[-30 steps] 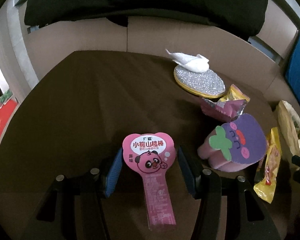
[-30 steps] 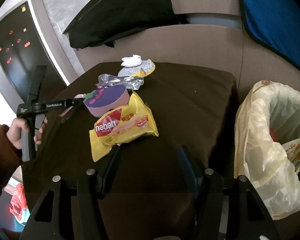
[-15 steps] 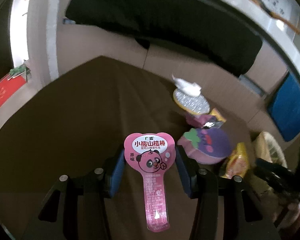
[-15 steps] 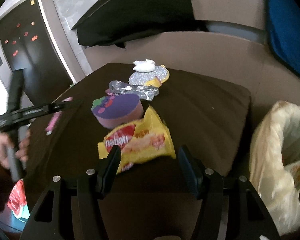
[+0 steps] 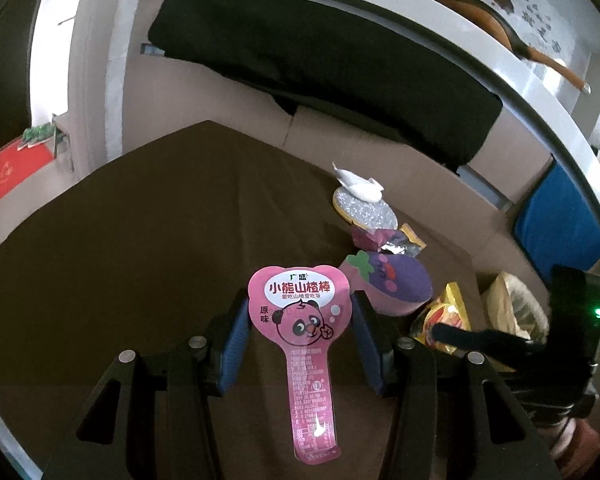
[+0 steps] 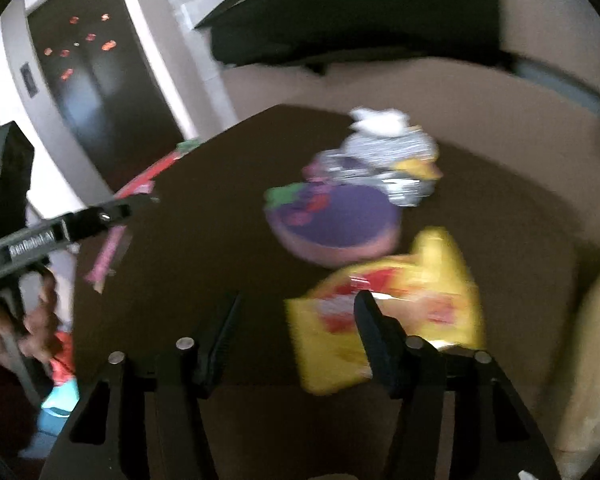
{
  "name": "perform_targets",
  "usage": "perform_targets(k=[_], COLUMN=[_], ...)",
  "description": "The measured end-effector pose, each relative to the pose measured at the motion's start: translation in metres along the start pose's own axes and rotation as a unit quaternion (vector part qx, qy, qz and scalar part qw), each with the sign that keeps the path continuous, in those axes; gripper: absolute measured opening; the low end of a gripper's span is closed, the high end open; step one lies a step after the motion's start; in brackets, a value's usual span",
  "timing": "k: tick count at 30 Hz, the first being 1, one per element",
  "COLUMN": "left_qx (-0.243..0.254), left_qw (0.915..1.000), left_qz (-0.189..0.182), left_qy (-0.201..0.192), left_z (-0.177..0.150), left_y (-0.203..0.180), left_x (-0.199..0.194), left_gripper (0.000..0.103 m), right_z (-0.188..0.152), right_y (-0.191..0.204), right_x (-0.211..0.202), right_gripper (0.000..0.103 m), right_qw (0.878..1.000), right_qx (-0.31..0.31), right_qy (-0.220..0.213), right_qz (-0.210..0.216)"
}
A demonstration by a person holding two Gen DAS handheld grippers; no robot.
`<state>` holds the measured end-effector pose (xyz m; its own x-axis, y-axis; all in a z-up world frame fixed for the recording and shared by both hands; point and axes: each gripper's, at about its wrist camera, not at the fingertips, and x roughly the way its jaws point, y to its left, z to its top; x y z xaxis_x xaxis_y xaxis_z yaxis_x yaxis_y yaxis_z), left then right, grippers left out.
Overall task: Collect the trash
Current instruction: 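Grasp the yellow nabati wafer bag with the right gripper while the left gripper holds the pink packet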
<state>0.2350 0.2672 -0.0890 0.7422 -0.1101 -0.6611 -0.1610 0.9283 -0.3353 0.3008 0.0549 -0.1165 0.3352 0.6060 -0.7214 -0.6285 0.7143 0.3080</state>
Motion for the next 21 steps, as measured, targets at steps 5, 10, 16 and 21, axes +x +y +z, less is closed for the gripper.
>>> perform_targets(k=[5,10,16,21], left_qx=[-0.012,-0.006,0.004,-0.001], left_qw=[0.9999,0.9998,0.9999,0.9995], left_qz=[0.010,0.021,-0.007,-0.024], left_qy=[0.004,0.003,0.006,0.021], left_z=[-0.002,-0.005,-0.008,-0.010], left_y=[0.009,0.012,-0.002,-0.013], left_x=[-0.005,-0.007,-0.001,0.009], left_gripper=[0.050,0.050,0.050,0.050], right_z=[0.007,-0.012,-0.041,-0.034], right_y=[0.013,0.002,-0.021,-0.044], right_x=[0.033,0.026,-0.036,-0.061], right_gripper=[0.053,0.053,0.051,0.053], right_qw=[0.999,0.998,0.998,0.992], right_qx=[-0.003,0.002,-0.016,0.005], right_qy=[0.034,0.058,0.016,-0.044], right_qz=[0.015,-0.008,-0.054,-0.115])
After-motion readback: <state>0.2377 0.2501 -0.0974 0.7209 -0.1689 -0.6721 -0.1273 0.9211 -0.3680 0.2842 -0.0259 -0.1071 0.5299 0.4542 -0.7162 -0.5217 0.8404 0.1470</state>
